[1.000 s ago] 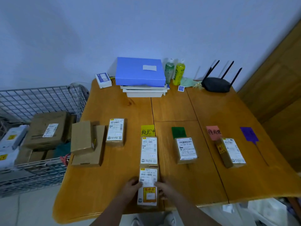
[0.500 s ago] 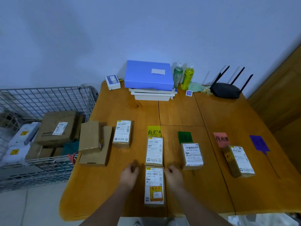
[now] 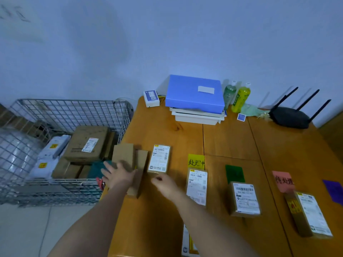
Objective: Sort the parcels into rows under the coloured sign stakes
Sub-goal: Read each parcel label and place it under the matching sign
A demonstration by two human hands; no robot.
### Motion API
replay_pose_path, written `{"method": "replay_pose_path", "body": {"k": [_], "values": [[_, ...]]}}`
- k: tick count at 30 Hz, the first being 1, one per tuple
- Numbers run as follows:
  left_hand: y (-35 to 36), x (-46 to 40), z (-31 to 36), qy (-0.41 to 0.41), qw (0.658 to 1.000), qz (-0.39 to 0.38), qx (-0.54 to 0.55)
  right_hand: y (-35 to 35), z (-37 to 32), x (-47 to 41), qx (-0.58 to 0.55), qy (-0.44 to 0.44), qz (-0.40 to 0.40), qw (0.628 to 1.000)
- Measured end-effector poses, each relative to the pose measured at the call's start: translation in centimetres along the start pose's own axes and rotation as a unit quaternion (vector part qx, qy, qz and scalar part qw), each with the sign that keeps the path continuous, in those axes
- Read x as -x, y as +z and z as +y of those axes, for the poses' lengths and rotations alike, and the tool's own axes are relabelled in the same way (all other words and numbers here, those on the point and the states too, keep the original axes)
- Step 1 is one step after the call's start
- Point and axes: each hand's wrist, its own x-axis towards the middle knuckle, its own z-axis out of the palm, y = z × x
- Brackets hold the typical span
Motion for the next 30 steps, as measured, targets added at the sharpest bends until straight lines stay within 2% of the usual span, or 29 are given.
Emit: {"method": "replay_pose_path", "body": {"k": [3, 6, 8, 9, 11, 12, 13, 17, 19, 23, 27, 30], "values": [[0.0, -0.9, -0.4, -0.020, 0.997, -0.039, 0.059, 0.6, 0.2, -0.6, -0.014, 0.011, -0.008, 1.000], [-0.1, -0.9, -1.2, -0.005, 0.992, 0.005, 0.124, 0.0, 0.7, -0.6, -0.020, 0.033, 0.011, 0.999], [-0.5, -0.6, -2.0, -0.021, 0.965, 0.026, 0.262, -0.8, 0.9, -0.5, -0.025, 0.044, 0.026, 0.998], [-0.9, -0.4, -2.4, -0.045, 0.919, 0.005, 0.392, -1.2, 0.8, -0.5, -0.035, 0.048, 0.033, 0.998], [-1.9, 0.3, -3.0, -0.100, 0.764, -0.114, 0.627, -1.9, -0.1, -0.3, -0.077, 0.059, 0.047, 0.994], [-2.4, 0.6, -3.4, -0.101, 0.704, -0.173, 0.682, -2.1, -0.9, -0.2, -0.106, 0.062, 0.050, 0.991], [-3.0, 1.2, -3.6, -0.088, 0.672, -0.220, 0.702, -2.3, -1.8, -0.1, -0.137, 0.061, 0.051, 0.987], [-4.0, 3.0, -2.9, -0.040, 0.632, -0.325, 0.702, -2.9, -5.8, 0.7, -0.231, 0.021, 0.035, 0.972], [-4.2, 3.6, -1.7, -0.004, 0.624, -0.367, 0.689, -3.2, -7.4, 1.3, -0.260, -0.008, 0.027, 0.965], [-5.2, 5.4, 1.7, 0.069, 0.654, -0.386, 0.647, -5.1, -9.3, 3.2, -0.349, -0.063, 0.051, 0.933], [-7.8, 7.6, 5.3, 0.149, 0.711, -0.349, 0.593, -9.3, -9.8, 6.0, -0.340, -0.124, 0.096, 0.927], [-10.3, 9.2, 9.1, 0.249, 0.739, -0.342, 0.525, -12.1, -9.9, 7.8, -0.330, -0.160, 0.116, 0.923]]}}
